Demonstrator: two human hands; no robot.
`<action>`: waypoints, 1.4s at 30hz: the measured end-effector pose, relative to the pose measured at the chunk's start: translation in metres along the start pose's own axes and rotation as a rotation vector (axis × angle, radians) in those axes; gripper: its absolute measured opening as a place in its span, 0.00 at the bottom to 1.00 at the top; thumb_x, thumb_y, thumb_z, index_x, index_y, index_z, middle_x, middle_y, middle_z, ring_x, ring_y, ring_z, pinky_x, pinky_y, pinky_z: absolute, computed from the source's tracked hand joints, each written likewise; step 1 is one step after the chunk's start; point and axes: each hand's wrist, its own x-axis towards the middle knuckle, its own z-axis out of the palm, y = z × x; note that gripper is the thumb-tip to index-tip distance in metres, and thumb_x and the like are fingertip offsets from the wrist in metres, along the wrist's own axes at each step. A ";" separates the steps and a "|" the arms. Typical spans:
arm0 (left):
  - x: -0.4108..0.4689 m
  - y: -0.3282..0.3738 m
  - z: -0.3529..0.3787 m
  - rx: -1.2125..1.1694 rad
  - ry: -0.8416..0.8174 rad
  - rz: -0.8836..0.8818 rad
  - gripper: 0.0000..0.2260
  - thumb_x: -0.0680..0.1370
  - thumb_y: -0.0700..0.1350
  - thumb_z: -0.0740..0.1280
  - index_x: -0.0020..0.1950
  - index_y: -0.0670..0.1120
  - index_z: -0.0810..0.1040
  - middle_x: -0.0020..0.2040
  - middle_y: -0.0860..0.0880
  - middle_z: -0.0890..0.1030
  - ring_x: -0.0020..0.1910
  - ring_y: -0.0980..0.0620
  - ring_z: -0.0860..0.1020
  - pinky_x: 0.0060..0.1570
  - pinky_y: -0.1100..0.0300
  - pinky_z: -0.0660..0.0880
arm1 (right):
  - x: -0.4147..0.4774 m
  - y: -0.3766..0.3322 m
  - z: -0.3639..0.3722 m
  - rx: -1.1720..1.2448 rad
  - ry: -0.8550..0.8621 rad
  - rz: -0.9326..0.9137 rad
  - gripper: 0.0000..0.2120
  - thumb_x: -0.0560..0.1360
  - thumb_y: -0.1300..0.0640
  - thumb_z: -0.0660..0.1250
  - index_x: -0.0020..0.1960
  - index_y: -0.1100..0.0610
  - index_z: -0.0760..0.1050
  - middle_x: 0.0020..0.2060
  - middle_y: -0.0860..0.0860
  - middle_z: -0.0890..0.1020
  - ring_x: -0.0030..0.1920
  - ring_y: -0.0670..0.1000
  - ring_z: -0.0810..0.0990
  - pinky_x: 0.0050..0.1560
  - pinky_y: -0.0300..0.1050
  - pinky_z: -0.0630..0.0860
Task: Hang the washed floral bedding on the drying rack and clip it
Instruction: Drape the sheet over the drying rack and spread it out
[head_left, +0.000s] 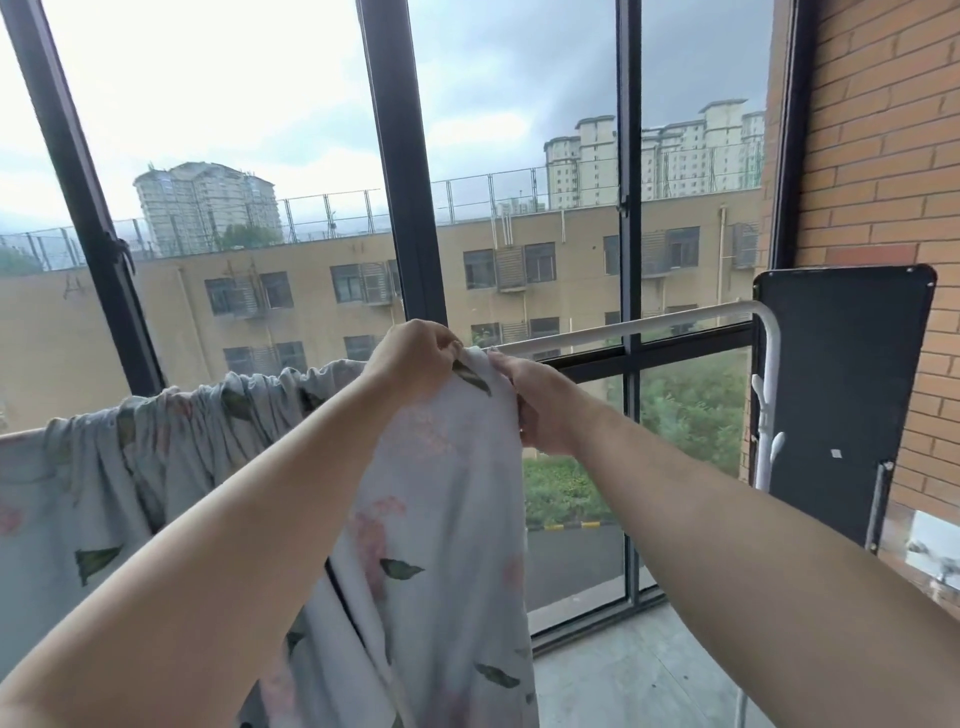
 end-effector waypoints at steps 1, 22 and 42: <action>0.003 0.004 0.001 -0.026 -0.018 0.003 0.09 0.80 0.45 0.65 0.50 0.51 0.86 0.45 0.52 0.85 0.44 0.51 0.80 0.37 0.63 0.72 | 0.001 -0.001 -0.005 0.041 -0.034 -0.005 0.13 0.80 0.45 0.64 0.51 0.53 0.82 0.38 0.48 0.84 0.36 0.49 0.82 0.37 0.40 0.77; 0.066 0.014 0.003 -0.276 -0.679 -0.213 0.13 0.76 0.45 0.66 0.51 0.38 0.84 0.48 0.36 0.83 0.42 0.43 0.79 0.44 0.53 0.75 | 0.014 -0.017 -0.014 -0.183 0.148 0.206 0.07 0.68 0.54 0.63 0.44 0.54 0.75 0.38 0.50 0.79 0.41 0.52 0.76 0.44 0.46 0.72; 0.081 0.016 0.012 -0.383 -0.466 -0.230 0.09 0.70 0.45 0.62 0.30 0.47 0.72 0.28 0.47 0.72 0.26 0.50 0.68 0.31 0.58 0.66 | 0.025 -0.011 -0.023 -0.131 0.606 -0.175 0.11 0.77 0.55 0.67 0.51 0.62 0.82 0.35 0.52 0.77 0.34 0.52 0.73 0.30 0.41 0.65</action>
